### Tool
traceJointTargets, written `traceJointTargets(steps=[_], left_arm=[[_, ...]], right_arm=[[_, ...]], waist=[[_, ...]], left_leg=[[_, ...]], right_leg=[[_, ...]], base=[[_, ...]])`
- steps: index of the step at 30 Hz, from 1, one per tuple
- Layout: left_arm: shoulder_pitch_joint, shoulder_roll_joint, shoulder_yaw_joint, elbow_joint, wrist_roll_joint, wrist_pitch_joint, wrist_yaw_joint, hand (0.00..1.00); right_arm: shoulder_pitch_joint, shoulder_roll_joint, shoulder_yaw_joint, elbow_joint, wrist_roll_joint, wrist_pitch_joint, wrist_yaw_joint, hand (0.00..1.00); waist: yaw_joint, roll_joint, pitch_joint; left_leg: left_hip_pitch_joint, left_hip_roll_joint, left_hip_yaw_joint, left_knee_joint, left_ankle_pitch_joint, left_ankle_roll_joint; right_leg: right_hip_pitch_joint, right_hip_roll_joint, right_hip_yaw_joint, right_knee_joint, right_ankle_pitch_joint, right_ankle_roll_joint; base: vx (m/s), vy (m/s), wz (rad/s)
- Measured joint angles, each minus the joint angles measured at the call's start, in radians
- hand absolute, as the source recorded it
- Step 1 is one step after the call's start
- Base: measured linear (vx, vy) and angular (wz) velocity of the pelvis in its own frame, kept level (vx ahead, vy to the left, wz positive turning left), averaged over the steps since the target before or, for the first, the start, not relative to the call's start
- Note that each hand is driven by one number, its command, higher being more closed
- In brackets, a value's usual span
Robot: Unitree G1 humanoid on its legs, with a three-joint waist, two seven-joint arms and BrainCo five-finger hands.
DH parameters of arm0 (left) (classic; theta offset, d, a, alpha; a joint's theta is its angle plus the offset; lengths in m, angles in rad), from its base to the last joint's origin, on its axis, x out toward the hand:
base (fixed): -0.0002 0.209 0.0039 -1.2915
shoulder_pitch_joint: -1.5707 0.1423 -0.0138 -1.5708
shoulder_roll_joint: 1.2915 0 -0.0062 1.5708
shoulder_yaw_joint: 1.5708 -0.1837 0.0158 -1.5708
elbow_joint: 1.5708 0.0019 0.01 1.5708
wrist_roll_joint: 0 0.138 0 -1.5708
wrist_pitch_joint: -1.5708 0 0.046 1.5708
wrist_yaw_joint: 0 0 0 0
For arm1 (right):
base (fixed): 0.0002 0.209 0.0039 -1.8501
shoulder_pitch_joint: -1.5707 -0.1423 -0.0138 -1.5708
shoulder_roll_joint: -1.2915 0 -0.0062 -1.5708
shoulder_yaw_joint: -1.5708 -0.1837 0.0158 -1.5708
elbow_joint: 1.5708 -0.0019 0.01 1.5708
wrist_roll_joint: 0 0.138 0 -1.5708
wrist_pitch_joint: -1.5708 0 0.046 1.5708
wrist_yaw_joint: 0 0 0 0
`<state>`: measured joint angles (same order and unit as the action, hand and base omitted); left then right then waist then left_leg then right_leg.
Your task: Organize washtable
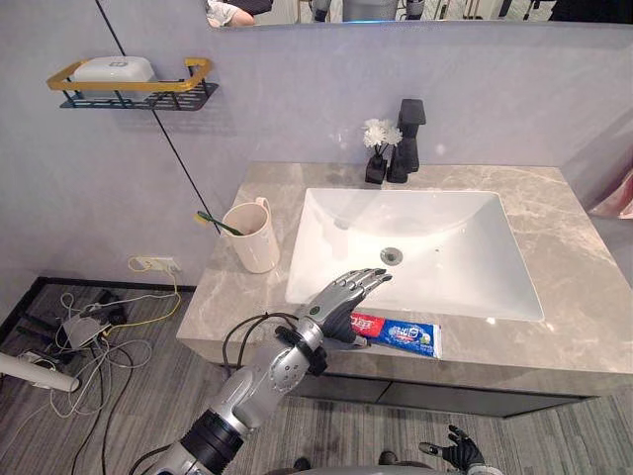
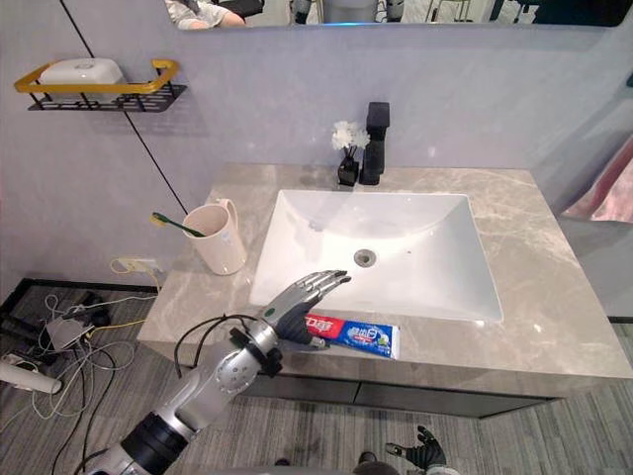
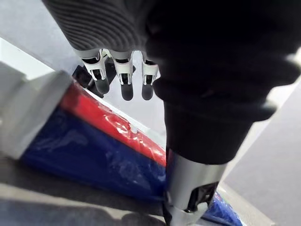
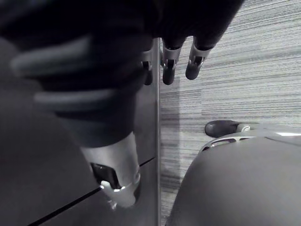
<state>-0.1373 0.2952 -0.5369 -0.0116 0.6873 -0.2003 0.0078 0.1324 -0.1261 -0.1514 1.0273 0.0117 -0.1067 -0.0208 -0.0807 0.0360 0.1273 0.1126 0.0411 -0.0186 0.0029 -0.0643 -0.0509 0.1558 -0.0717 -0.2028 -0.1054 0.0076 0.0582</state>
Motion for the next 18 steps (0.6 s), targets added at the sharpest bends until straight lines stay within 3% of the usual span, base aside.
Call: traceJointTargets(steps=[18], left_arm=[[0.047,0.079,0.098,-0.047,0.03,-0.004,-0.006,0.0]], right_arm=[[0.001,-0.004,0.001,-0.006,-0.001,0.001,0.004,0.0]], waist=[[-0.015,0.008,0.005]], left_leg=[[0.009,0.007,0.024,-0.002,-0.001,0.0]], right_leg=[[-0.001,0.006,0.02,0.0,0.002,-0.002]], base=[[0.0,-0.001,-0.02]])
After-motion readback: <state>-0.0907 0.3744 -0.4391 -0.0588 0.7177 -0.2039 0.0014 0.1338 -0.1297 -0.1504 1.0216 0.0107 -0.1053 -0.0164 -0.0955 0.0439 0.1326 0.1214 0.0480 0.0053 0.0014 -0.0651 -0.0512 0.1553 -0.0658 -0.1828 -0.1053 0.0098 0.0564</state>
